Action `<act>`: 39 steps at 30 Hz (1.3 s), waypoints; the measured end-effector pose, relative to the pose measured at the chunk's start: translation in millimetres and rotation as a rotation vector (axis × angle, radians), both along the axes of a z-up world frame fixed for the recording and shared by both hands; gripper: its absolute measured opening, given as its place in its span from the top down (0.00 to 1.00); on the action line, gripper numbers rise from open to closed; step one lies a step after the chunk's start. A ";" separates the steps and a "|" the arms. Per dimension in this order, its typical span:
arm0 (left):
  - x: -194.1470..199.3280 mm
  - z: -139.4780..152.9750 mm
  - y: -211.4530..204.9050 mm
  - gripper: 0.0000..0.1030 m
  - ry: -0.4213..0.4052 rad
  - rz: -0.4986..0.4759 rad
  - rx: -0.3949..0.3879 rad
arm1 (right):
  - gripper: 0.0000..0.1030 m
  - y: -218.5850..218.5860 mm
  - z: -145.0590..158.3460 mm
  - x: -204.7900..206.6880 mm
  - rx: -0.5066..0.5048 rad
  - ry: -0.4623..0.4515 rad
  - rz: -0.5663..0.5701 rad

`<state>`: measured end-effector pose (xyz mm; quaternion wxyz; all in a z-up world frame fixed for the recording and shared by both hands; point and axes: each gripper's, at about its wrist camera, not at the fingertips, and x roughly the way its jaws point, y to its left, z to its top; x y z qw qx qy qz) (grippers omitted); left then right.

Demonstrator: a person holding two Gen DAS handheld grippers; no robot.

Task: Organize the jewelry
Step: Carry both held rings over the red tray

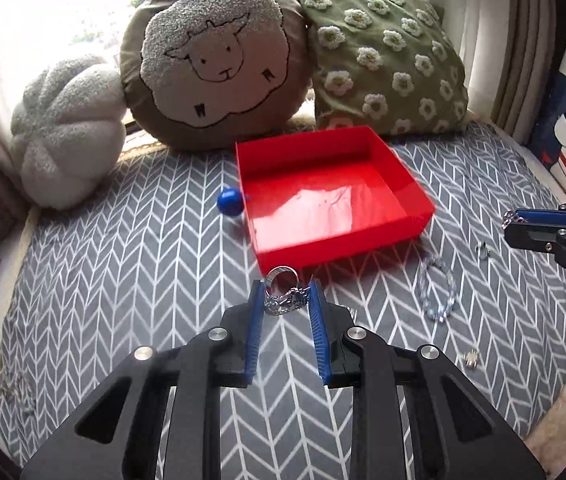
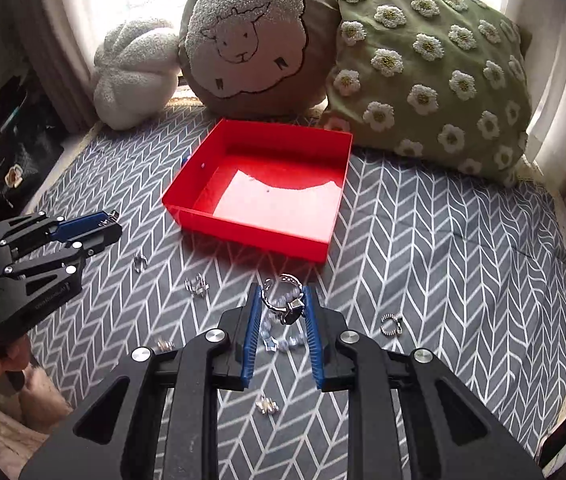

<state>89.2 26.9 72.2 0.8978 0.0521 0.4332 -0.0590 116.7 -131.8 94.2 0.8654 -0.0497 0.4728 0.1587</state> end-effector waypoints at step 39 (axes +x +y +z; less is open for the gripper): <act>179.4 -86.0 -12.6 0.79 0.221 0.040 0.102 | 0.79 55.6 -107.6 163.7 -0.155 0.230 -0.071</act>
